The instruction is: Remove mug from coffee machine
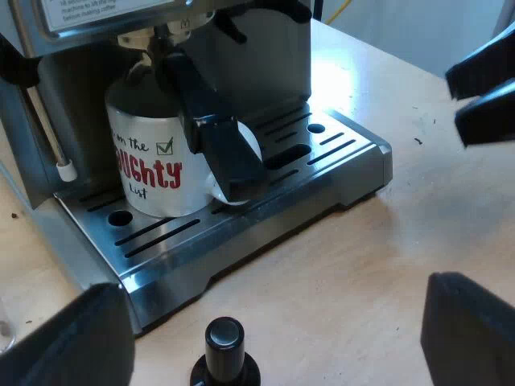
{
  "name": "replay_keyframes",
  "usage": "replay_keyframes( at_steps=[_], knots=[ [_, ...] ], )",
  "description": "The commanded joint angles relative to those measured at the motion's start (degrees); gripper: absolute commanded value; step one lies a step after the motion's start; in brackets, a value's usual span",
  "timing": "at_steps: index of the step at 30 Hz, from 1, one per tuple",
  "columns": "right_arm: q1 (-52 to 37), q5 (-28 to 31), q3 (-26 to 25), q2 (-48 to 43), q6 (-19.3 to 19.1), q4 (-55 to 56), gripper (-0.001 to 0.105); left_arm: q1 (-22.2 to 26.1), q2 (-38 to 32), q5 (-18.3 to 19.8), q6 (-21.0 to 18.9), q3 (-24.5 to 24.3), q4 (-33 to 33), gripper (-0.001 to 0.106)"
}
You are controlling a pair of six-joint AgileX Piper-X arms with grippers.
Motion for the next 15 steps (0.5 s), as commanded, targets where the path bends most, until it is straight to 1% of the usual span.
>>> replay_keyframes(
  at_steps=[1,2,4,10,15],
  knots=[
    [2.7,3.9,-0.6,2.8,0.6,-4.2,0.071,-0.2,0.2,0.2,0.1,-0.4,-1.4,0.079],
    [3.5,4.7,-0.6,4.0,2.2,-6.1,0.071,-0.2,0.2,0.2,0.1,-0.4,-1.4,0.079],
    [4.0,5.1,-0.6,5.9,3.4,-8.9,0.071,-0.2,0.2,0.4,0.1,-0.4,-1.1,0.079],
    [5.7,7.7,-0.6,12.9,3.7,-18.8,0.071,-0.2,0.2,0.4,-0.1,-0.4,-0.8,0.079],
    [8.2,12.5,-0.6,19.0,3.5,-27.4,0.071,-0.2,0.2,0.4,-0.1,-0.4,-0.8,0.079]
  ],
)
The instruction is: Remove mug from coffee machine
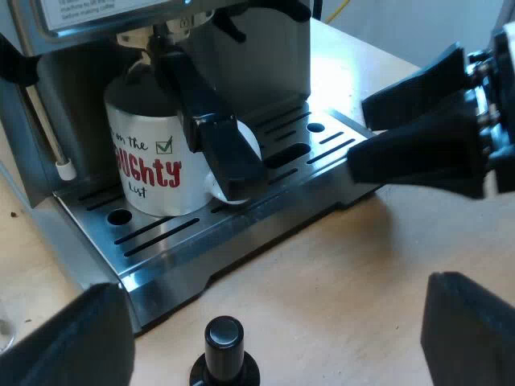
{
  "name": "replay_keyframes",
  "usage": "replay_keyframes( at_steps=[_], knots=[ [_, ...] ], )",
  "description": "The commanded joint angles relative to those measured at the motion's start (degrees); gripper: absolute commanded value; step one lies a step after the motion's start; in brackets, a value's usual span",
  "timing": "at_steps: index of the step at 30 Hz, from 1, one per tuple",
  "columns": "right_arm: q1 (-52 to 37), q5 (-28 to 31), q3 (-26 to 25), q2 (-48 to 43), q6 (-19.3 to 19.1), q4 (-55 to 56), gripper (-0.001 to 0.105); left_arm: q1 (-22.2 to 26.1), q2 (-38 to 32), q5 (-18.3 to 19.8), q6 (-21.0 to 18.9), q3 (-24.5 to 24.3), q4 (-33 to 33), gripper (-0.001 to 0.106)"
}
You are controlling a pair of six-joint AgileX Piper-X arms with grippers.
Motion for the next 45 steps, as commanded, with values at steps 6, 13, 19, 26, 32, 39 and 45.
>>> replay_keyframes(
  at_steps=[6,13,19,26,32,39,45],
  knots=[
    [1.6,5.7,-0.6,10.1,-0.5,-16.4,0.071,-0.2,0.2,0.3,-0.1,-0.4,-0.8,0.079],
    [1.6,8.3,-2.4,14.4,-0.6,-17.0,0.071,-0.2,0.2,0.3,-0.1,-0.4,-0.8,0.079],
    [1.0,9.9,-6.4,14.9,-0.6,-10.7,0.071,-0.2,0.2,0.3,-0.1,-0.4,-0.8,0.079],
    [0.1,8.3,-9.2,18.4,0.0,-9.3,0.071,-0.2,0.2,0.3,-0.1,0.5,-0.8,0.079],
    [-0.9,8.9,-12.9,21.5,0.0,-9.3,0.071,-0.2,0.2,0.3,-0.1,1.3,-0.8,0.079],
    [-1.9,9.0,-16.3,24.0,0.0,-7.2,0.071,-0.2,0.2,0.3,-0.1,1.3,-0.8,0.079],
    [-1.9,8.8,-16.7,24.6,0.2,-6.8,0.071,-0.2,0.2,0.3,-0.1,1.3,-0.8,0.079]
  ],
)
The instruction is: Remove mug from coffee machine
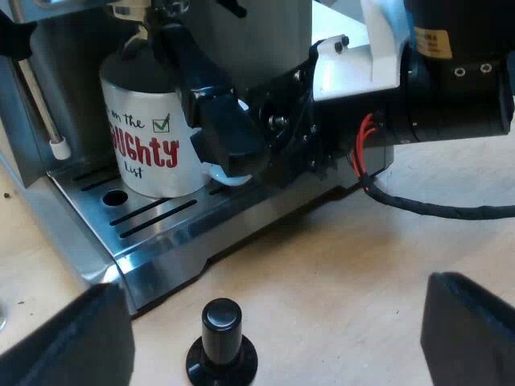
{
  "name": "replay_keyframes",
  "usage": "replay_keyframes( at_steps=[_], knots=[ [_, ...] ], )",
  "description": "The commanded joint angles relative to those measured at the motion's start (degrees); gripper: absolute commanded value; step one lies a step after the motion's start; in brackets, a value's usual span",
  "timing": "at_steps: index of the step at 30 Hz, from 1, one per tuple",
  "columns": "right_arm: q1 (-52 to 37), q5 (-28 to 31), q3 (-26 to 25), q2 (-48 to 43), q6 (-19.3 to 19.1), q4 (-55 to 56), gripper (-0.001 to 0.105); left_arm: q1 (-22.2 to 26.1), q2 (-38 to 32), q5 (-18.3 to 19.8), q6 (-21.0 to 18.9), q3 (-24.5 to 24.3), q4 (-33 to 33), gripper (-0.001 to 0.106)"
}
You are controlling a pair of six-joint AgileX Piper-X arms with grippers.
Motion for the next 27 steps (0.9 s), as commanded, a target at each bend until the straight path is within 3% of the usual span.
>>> replay_keyframes(
  at_steps=[1,4,8,17,27],
  knots=[
    [-0.1,-0.4,-0.5,0.4,-0.6,0.0,0.071,-0.2,0.1,0.3,-0.1,-0.1,-0.9,0.079],
    [-0.1,-0.6,-0.5,0.7,-0.6,0.0,0.068,-0.2,0.1,0.3,-0.1,-0.1,-0.9,0.079],
    [-0.1,-1.3,-0.5,0.6,-0.6,0.0,0.049,-0.2,0.1,0.3,-0.1,-0.1,-0.9,0.079],
    [-0.1,-1.3,-0.5,0.6,-1.4,0.0,0.025,-0.2,0.1,0.3,-0.1,-0.1,-0.9,0.079],
    [0.0,-1.3,-0.5,0.6,-4.1,0.0,0.022,-0.2,0.1,0.3,-0.1,-0.1,-0.9,0.079]
  ],
)
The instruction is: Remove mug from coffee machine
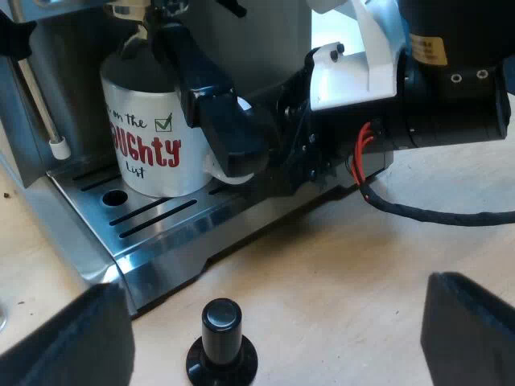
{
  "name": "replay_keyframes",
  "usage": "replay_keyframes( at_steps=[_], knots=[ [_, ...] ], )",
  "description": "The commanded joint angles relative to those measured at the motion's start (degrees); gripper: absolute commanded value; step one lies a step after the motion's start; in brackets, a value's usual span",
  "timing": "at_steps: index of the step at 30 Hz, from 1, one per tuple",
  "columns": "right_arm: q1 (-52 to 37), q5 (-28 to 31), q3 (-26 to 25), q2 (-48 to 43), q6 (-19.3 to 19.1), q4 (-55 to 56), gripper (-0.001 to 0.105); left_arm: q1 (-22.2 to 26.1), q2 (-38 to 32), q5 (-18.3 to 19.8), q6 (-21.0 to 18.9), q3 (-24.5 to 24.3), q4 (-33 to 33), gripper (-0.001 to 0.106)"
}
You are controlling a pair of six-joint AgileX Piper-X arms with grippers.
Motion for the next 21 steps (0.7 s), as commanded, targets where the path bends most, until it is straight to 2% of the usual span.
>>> replay_keyframes(
  at_steps=[1,5,21],
  knots=[
    [0.1,-0.5,-0.4,0.0,-1.7,0.0,0.02,-0.2,0.1,0.3,-0.1,-0.1,-0.9,0.079],
    [0.0,-0.5,-0.4,0.0,-2.5,0.0,0.0,-0.2,0.1,0.3,-0.1,-0.1,-0.9,0.079],
    [0.9,-0.2,-0.3,-1.3,-2.5,0.0,0.0,-0.2,0.1,0.3,-0.1,-0.1,-0.9,0.079]
  ],
)
